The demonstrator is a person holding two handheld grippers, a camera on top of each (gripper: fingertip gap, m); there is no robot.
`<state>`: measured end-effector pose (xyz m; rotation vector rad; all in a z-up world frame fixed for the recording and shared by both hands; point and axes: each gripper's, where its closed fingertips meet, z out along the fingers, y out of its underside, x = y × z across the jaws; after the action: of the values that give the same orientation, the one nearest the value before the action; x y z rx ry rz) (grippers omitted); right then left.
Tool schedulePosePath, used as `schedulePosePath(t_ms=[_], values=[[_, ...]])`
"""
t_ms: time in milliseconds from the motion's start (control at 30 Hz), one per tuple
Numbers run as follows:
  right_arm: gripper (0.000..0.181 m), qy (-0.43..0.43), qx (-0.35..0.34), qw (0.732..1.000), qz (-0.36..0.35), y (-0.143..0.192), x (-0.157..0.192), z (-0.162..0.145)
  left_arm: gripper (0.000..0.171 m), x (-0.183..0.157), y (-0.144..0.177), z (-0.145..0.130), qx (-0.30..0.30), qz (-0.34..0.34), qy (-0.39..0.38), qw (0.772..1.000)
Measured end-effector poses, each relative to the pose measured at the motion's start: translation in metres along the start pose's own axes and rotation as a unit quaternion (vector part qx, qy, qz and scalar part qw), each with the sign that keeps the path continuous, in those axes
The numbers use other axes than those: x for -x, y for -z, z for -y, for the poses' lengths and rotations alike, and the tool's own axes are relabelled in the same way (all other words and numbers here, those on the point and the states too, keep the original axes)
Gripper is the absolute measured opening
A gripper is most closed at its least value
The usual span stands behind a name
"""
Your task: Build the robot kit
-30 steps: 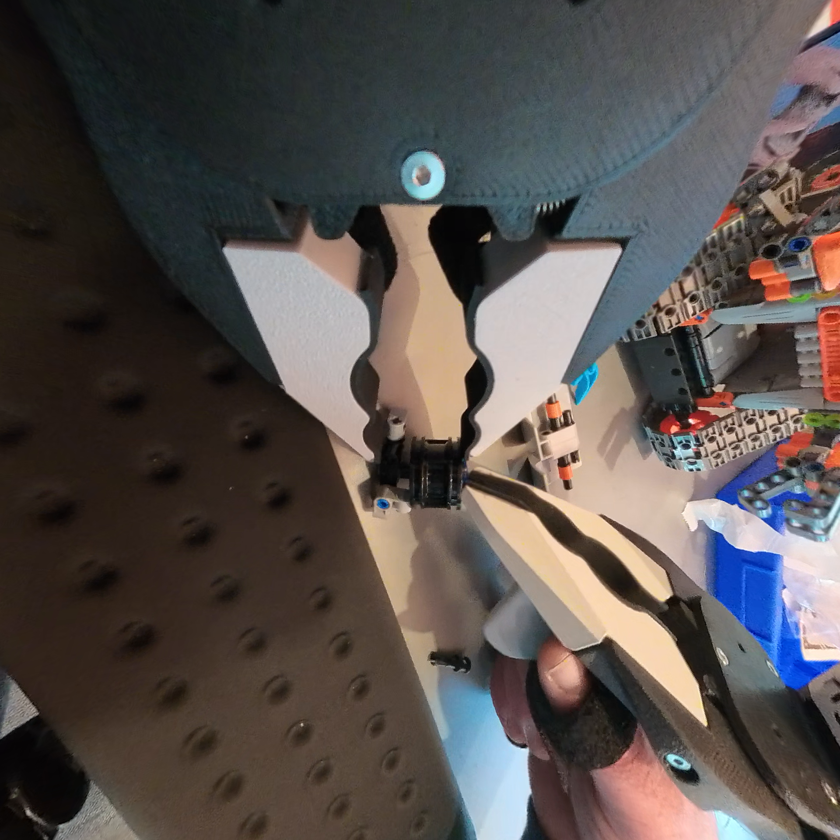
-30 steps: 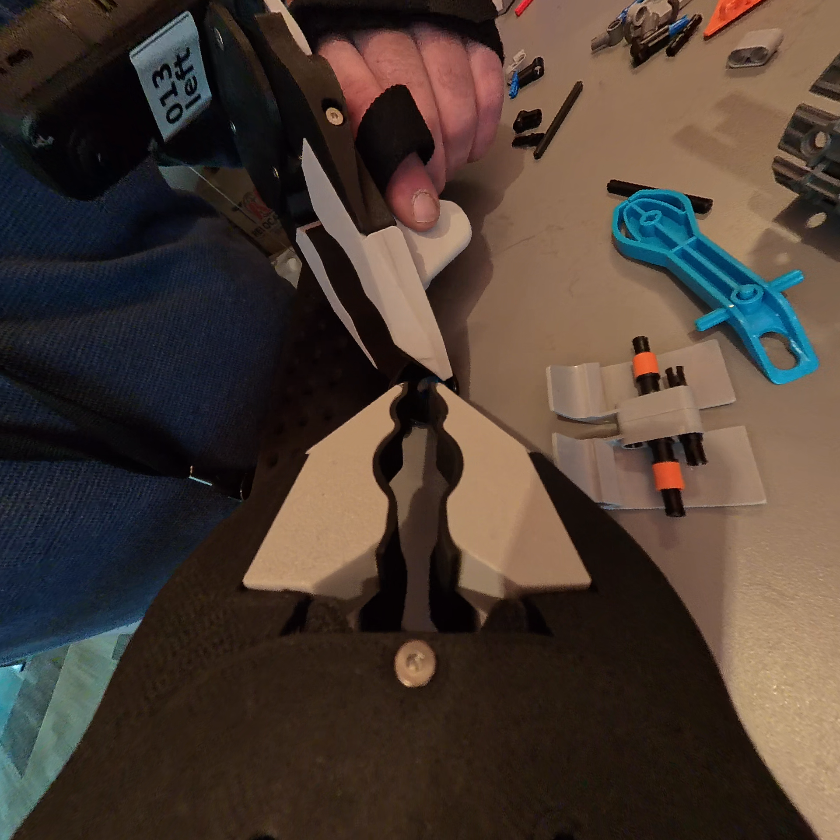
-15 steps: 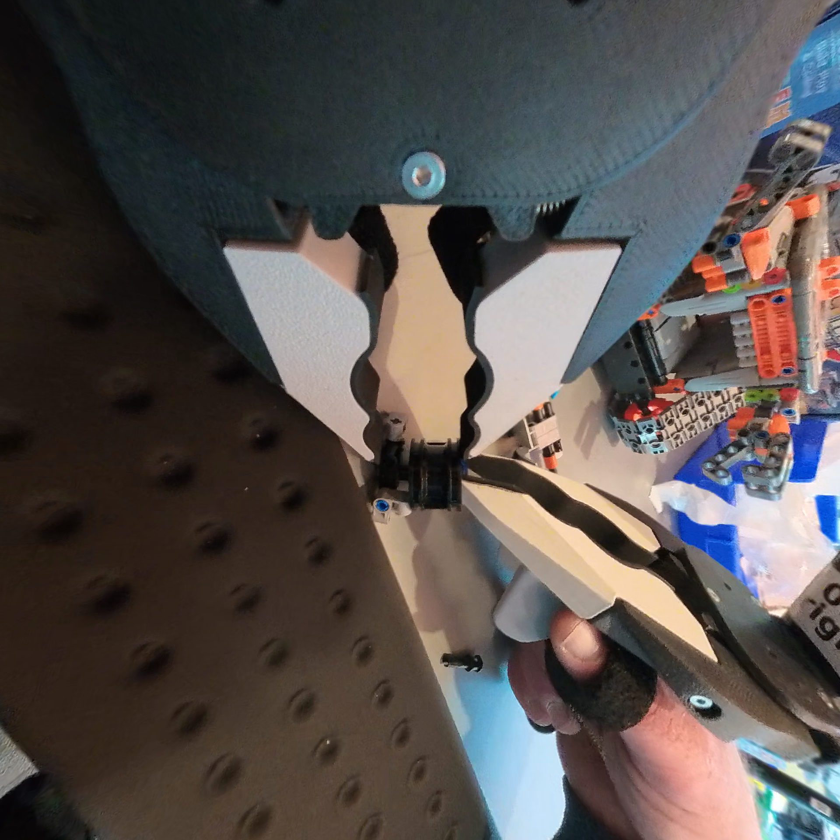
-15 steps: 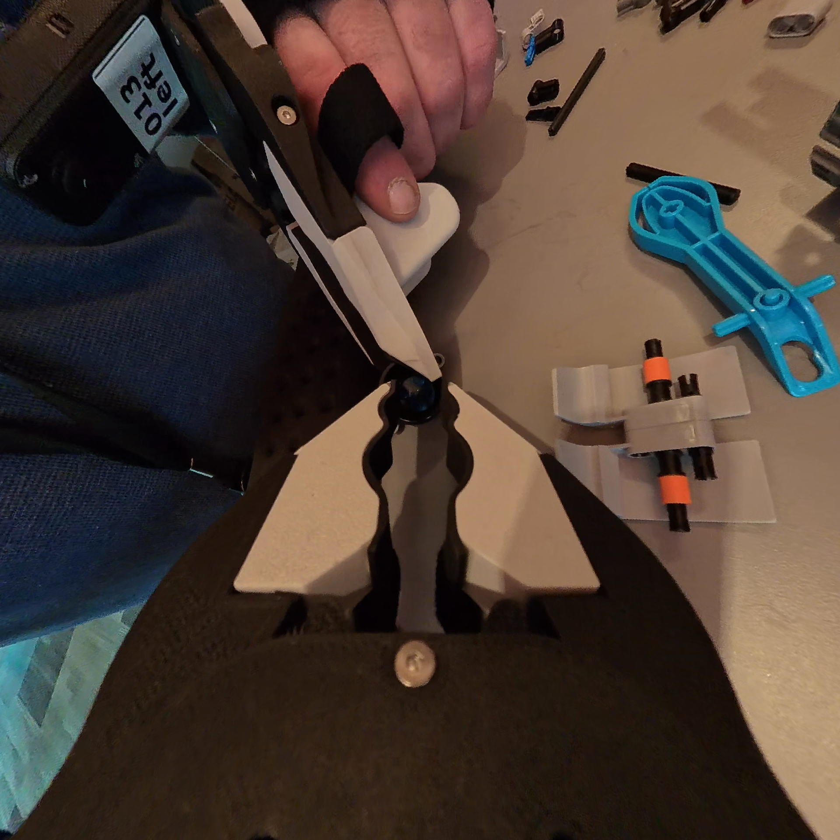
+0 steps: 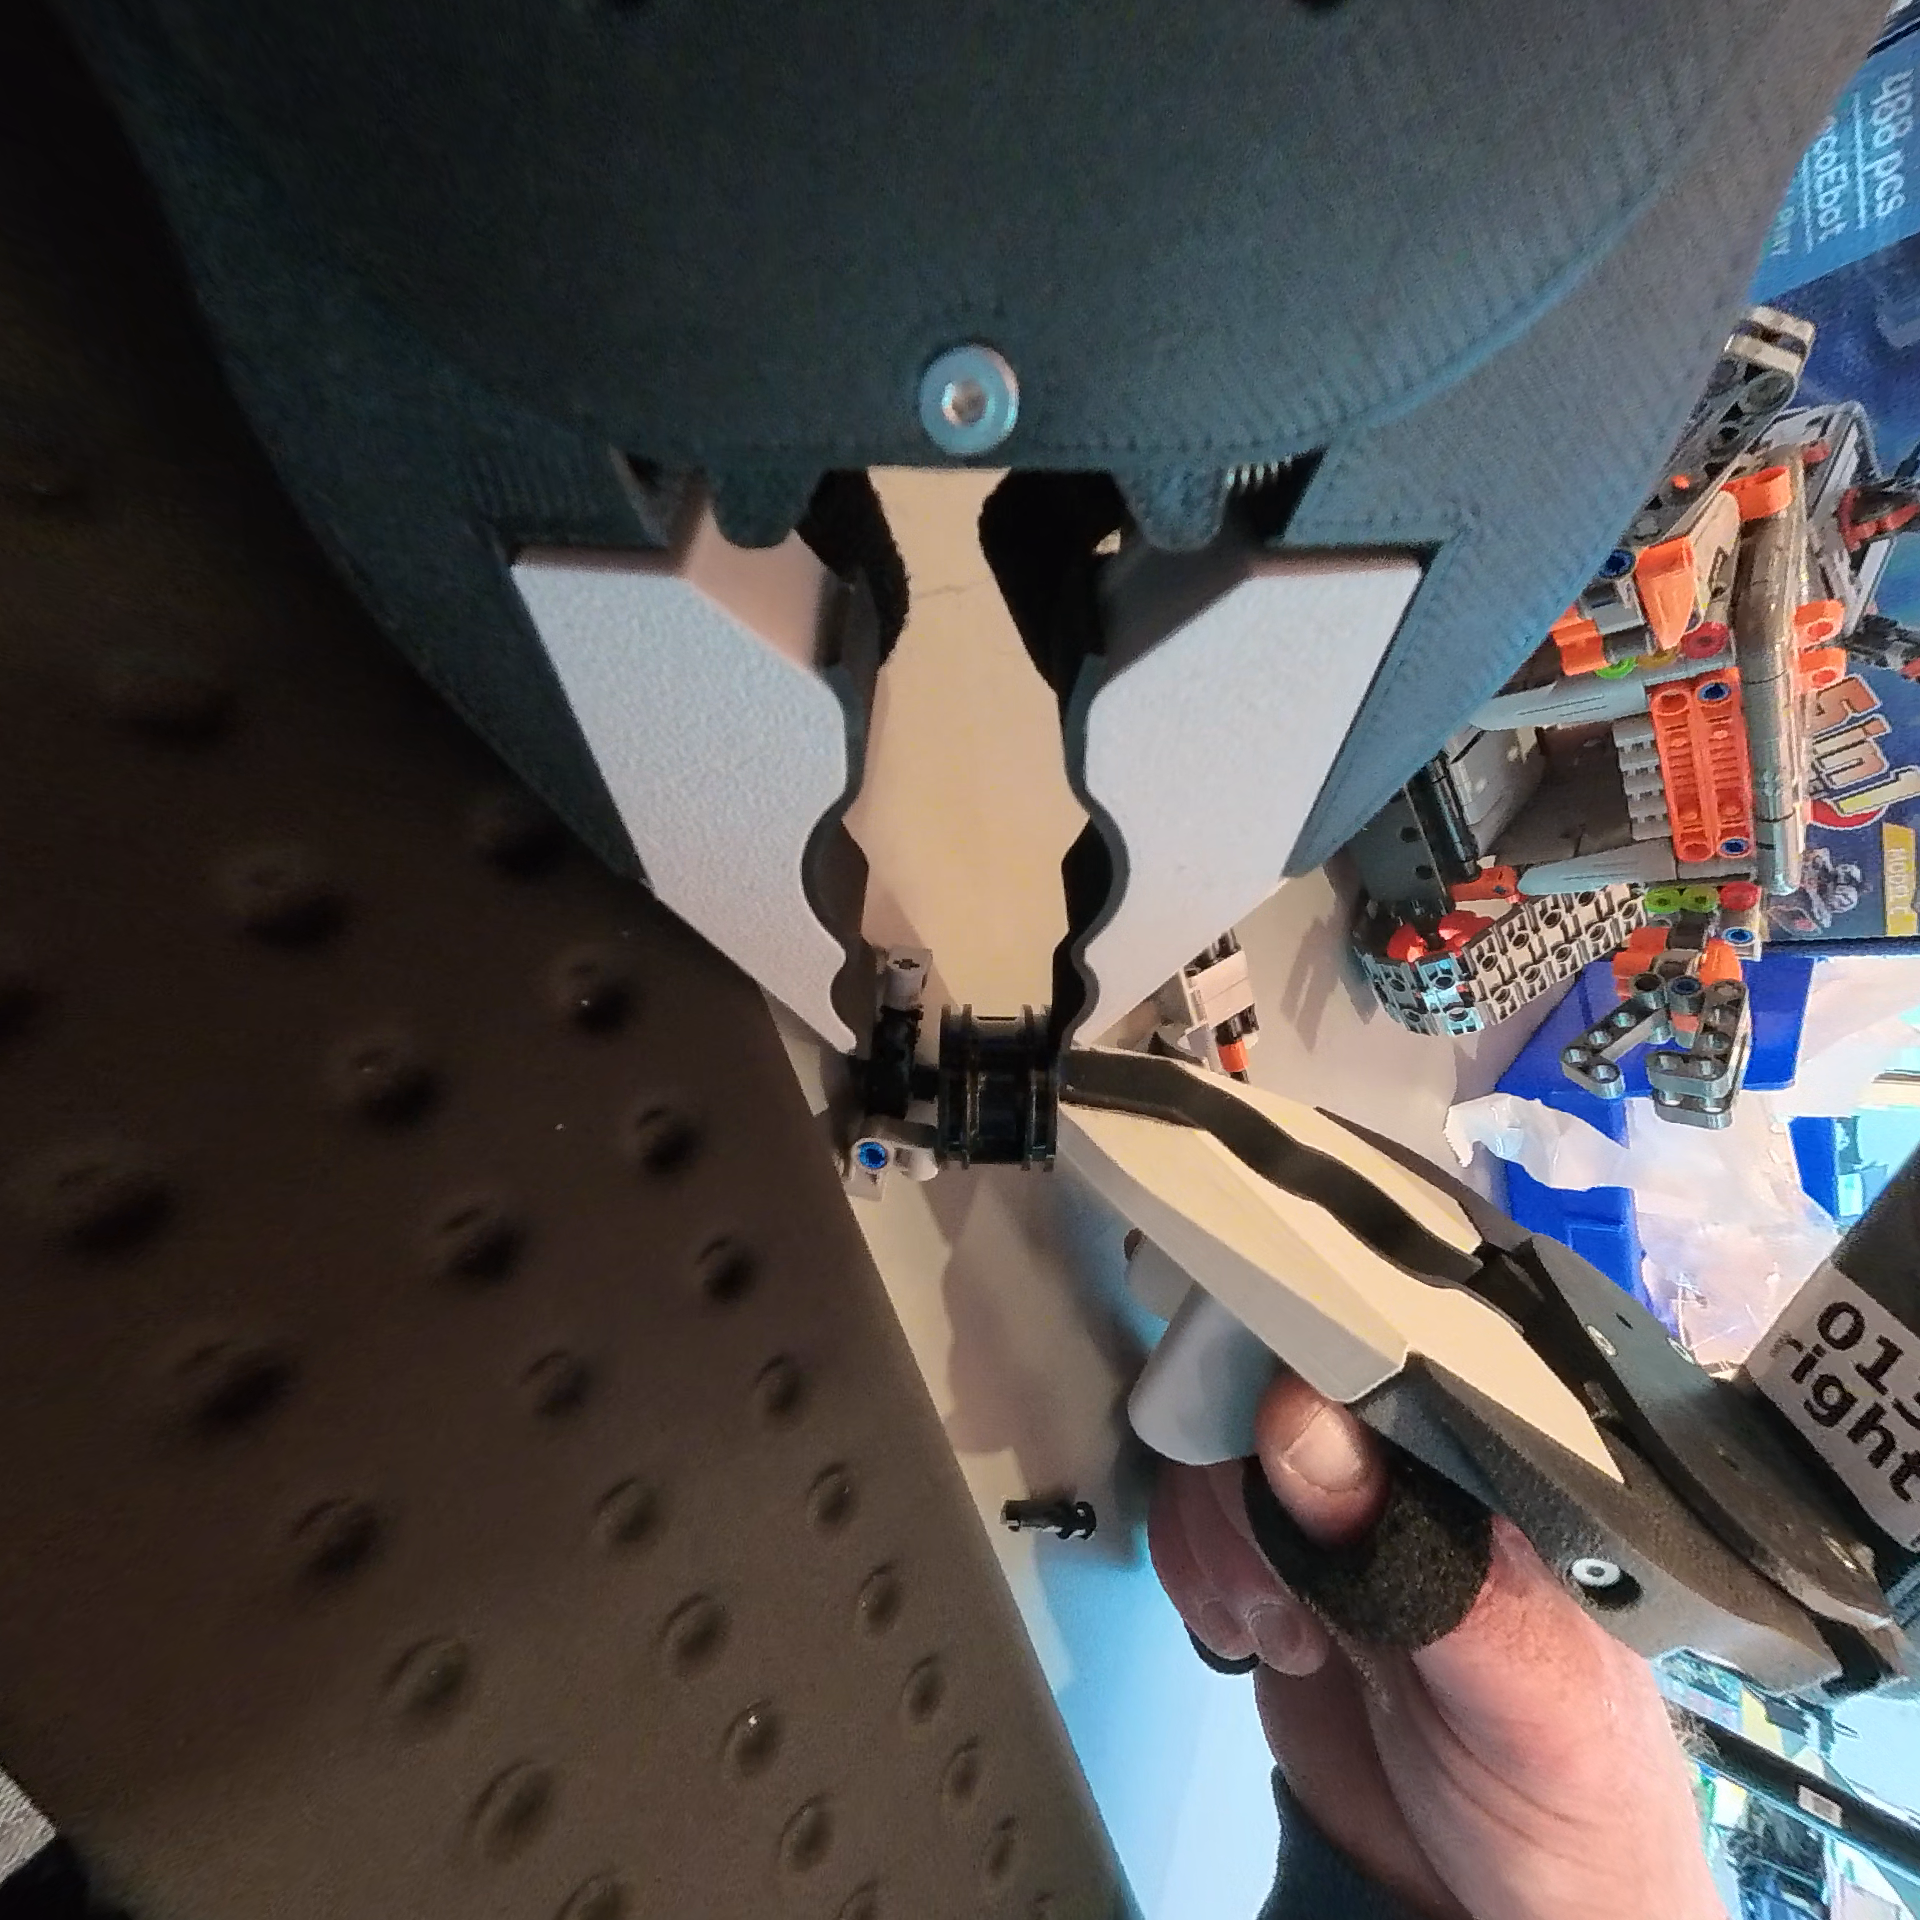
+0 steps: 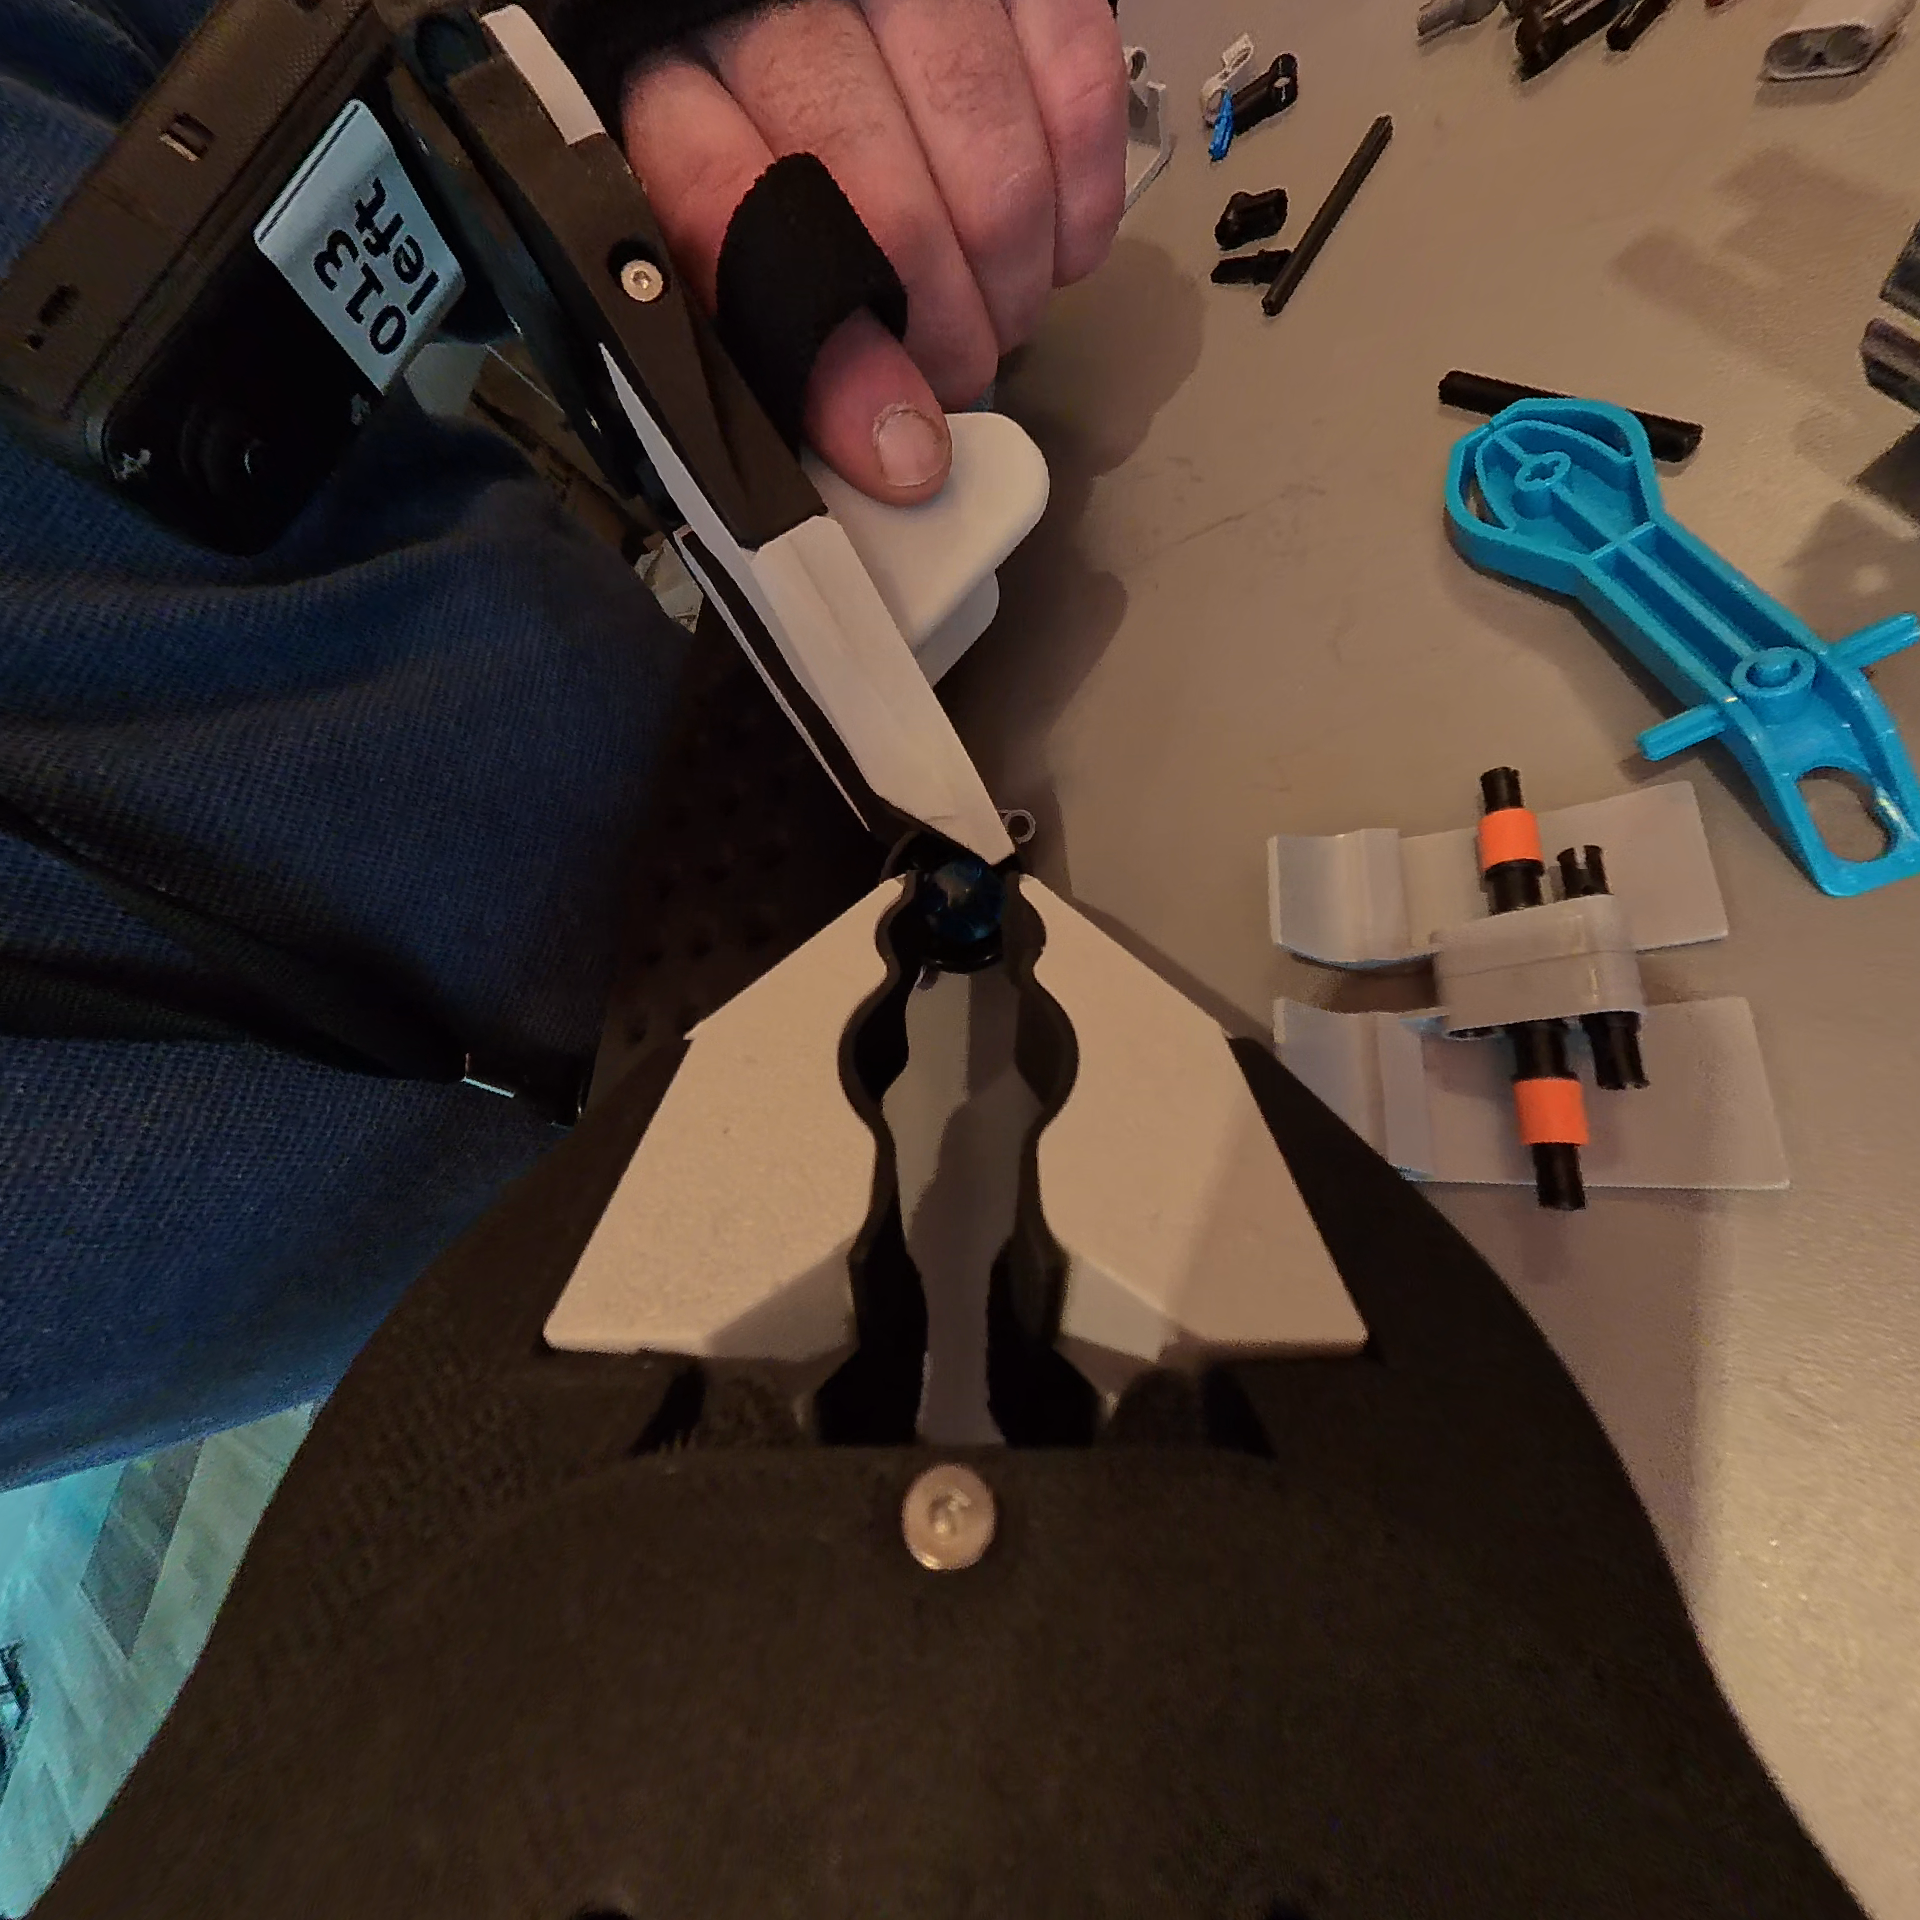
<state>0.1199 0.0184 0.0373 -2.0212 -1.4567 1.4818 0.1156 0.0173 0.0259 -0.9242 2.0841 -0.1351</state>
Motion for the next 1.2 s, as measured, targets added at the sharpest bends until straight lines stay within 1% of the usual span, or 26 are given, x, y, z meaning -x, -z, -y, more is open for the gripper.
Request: schedulePosePath(t_ms=[300,733,1033,1200], values=[[0.012,-0.012,-0.018,1.000,0.015,0.0031,0.0021,0.0038,0.032,0.0003,0.0005,-0.0005,-0.007,-0.004,0.015,1.000],[0.012,-0.018,0.001,1.000,0.015,-0.0011,0.0011,0.0003,0.032,-0.0011,0.0007,-0.0002,0.005,0.000,0.005,1.000],[0.012,0.003,0.015,1.000,-0.001,-0.0027,0.0015,-0.0032,0.031,-0.0049,0.0007,0.0012,-0.003,-0.022,0.032,0.999],[0.012,-0.017,0.005,1.000,0.011,-0.0004,0.0005,-0.0016,0.031,-0.0041,0.0004,0.0013,-0.012,-0.027,0.050,0.998]])
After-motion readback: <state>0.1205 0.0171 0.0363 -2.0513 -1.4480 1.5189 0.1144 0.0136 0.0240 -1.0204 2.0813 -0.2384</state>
